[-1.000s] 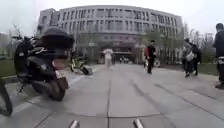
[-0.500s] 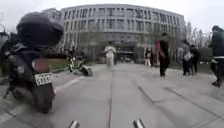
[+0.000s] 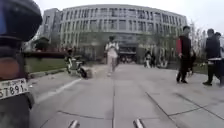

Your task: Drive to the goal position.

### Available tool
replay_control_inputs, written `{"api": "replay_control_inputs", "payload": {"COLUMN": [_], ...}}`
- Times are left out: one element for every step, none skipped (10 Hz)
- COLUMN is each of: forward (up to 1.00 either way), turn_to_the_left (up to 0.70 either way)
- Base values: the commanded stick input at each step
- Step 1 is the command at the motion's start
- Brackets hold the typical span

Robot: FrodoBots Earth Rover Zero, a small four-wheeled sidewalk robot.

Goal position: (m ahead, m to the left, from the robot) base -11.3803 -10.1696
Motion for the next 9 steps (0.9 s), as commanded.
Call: {"api": "replay_control_inputs", "payload": {"forward": [0.04,0.04,0.04,0.00,0.00,0.00,0.00,0.00,0.00], "turn_to_the_left": [-0.85,-0.85,-0.85,-0.85,-0.85,-0.85,-0.85,-0.85,-0.85]}}
